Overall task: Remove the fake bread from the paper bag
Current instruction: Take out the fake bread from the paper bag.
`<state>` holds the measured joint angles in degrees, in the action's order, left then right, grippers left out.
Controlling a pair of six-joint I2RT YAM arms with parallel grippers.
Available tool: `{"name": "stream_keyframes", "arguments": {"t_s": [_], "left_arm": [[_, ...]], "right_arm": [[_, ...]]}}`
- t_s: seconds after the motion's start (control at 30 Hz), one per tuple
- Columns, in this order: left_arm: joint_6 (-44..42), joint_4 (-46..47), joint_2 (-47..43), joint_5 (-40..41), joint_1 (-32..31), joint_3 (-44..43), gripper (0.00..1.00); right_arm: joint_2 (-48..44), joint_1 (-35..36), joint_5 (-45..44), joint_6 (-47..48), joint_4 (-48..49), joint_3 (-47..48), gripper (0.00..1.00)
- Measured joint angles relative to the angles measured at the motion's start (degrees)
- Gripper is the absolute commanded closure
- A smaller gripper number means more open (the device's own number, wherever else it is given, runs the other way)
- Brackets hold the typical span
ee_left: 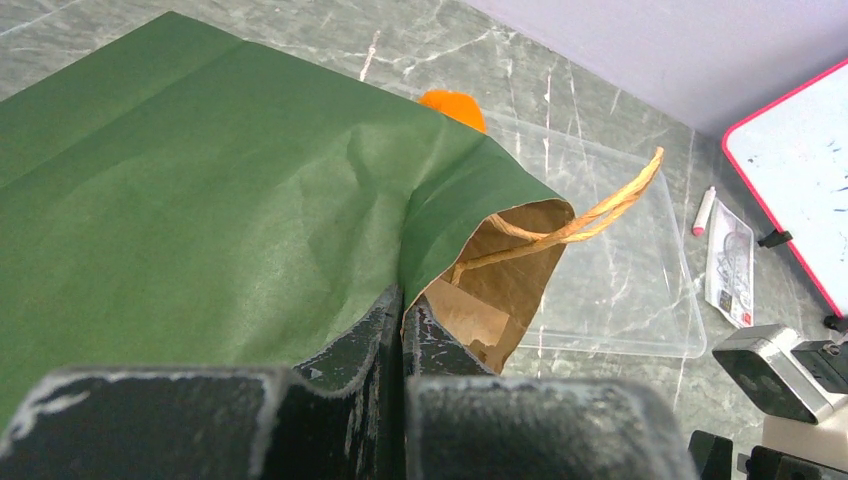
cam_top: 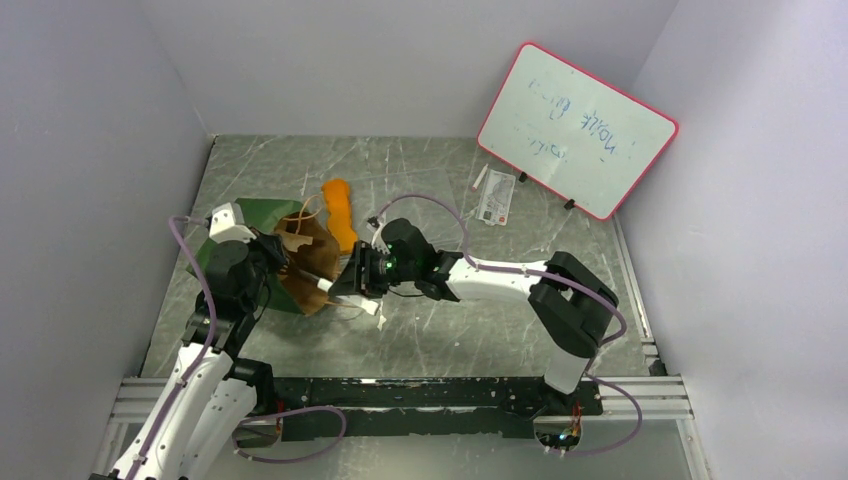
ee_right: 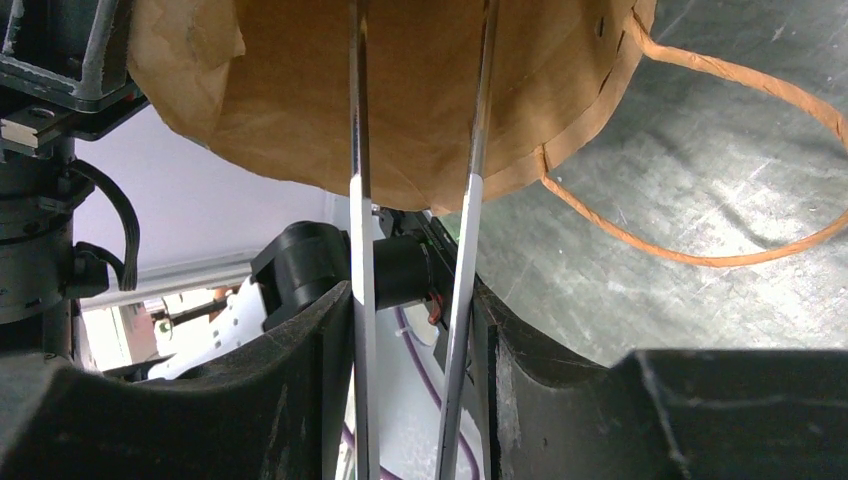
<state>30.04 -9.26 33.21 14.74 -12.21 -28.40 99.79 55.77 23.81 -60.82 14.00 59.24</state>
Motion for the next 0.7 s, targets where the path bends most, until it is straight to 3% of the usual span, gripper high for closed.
{"name": "stream_keyframes", "arguments": {"t_s": [0.7], "left_arm": [[0.0, 0.0, 0.0, -0.1, 0.0, 0.0, 0.93]], "right_arm": [[-1.4, 0.0, 0.0, 0.8, -3.0, -0.9, 0.52]]}}
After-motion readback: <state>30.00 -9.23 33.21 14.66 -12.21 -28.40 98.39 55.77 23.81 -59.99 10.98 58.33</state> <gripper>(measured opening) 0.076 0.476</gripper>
